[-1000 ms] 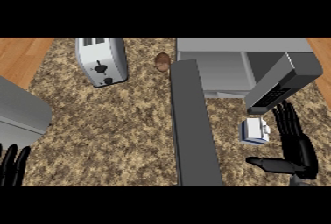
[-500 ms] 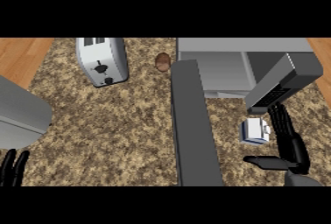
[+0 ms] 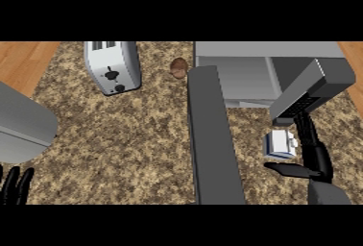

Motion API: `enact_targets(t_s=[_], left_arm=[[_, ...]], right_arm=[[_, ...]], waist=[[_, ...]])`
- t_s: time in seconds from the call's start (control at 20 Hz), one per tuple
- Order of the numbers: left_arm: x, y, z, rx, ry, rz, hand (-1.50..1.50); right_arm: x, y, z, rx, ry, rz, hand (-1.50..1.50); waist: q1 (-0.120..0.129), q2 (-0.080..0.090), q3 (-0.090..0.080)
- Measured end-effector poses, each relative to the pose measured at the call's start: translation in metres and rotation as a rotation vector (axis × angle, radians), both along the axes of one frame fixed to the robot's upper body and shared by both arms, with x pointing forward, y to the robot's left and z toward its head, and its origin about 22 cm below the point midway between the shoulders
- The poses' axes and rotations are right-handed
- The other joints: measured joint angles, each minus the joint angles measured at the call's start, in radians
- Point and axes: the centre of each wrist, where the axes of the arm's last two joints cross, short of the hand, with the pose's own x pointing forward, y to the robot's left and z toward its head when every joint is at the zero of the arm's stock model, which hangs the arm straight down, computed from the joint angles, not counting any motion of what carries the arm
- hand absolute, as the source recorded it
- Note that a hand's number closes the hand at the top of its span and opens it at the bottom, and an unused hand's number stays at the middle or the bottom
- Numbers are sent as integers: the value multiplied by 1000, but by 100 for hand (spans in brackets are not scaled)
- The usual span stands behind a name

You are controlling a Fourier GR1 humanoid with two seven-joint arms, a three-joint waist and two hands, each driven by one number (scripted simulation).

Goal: Pick up the milk, place it into the microwave and close the microwave

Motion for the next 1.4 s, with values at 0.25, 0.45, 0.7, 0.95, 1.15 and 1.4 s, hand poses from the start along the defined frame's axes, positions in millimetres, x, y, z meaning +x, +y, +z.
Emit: enact_targets(t_s=[0.25, 0.45, 0.7, 0.95, 1.15, 1.4], left_arm=[[1, 7, 1, 5, 1, 0, -150], [1, 6, 5, 6, 1, -7, -150], [4, 2, 3, -1, -2, -15, -150], [5, 4, -1, -7, 12, -18, -150], [7, 6, -1, -11, 11, -11, -150], [6, 6, 3, -23, 11, -8, -150]], right_arm=[[-3, -16, -14, -62, 0, -74, -150], [-3, -30, -17, -63, 1, -79, -150], [-6, -31, -23, 30, 89, 73, -150], [3, -14, -24, 98, 106, 199, 150], [4, -9, -24, 64, 49, 171, 150], [19, 7, -19, 61, -36, 93, 150]], waist=[[3, -3, -4], [3, -7, -9], [12, 2, -1], [11, 3, 1], [4, 2, 1], [4, 2, 1]])
